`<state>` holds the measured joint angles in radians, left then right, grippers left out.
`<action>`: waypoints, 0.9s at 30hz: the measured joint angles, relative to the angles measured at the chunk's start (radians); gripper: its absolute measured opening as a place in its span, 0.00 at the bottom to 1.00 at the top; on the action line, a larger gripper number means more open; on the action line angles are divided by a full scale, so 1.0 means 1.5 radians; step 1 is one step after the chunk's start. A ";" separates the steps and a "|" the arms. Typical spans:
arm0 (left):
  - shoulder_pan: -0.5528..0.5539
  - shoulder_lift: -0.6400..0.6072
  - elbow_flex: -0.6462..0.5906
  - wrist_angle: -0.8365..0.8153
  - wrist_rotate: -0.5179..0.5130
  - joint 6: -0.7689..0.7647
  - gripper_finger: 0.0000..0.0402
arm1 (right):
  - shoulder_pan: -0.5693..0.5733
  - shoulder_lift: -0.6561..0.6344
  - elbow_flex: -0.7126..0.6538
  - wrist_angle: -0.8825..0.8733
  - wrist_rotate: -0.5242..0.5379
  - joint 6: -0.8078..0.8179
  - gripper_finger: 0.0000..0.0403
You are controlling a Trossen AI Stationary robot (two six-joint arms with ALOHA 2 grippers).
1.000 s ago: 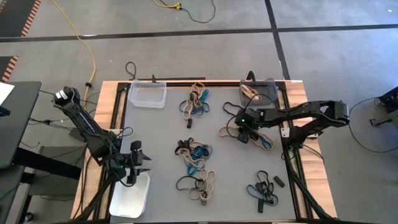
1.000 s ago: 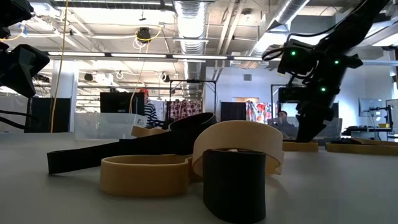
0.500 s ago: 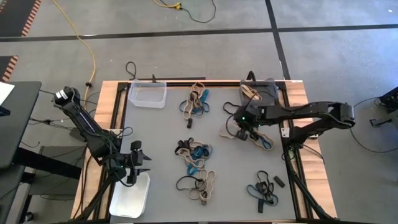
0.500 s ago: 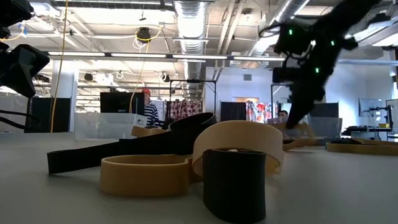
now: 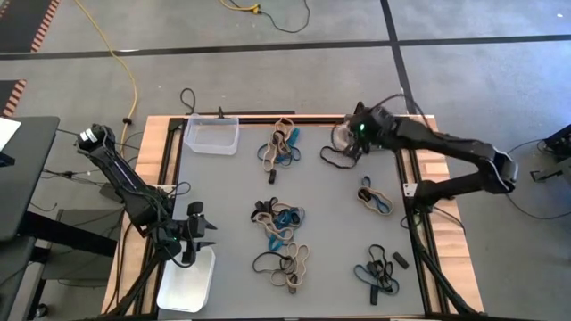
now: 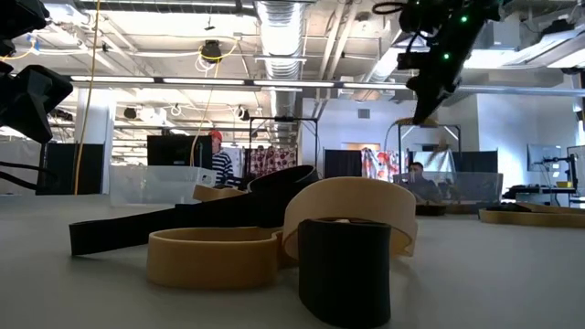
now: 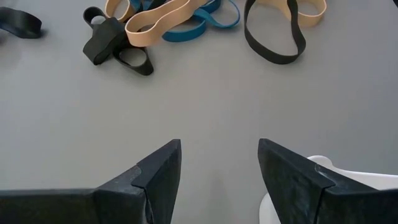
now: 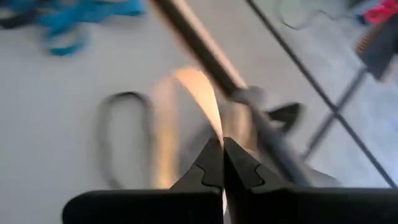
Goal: Sort rubber bands into baskets
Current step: Put the white rubber band into the black transparent bin
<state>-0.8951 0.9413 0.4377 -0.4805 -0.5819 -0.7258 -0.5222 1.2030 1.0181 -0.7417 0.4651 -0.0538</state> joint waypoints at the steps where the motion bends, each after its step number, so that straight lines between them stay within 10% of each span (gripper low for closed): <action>1: 0.000 0.000 0.000 0.000 0.000 0.000 0.51 | -0.021 0.000 0.010 -0.004 0.007 -0.008 0.06; 14: 0.000 0.000 0.000 0.000 0.000 0.000 0.51 | -0.276 0.035 0.028 -0.075 -0.003 -0.042 0.06; 27: 0.000 0.000 0.000 0.000 0.000 0.000 0.51 | -0.276 0.164 0.027 -0.113 -0.022 -0.003 0.30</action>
<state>-0.8955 0.9413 0.4377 -0.4805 -0.5819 -0.7254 -0.9360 1.4485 1.0592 -0.9106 0.4324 -0.0586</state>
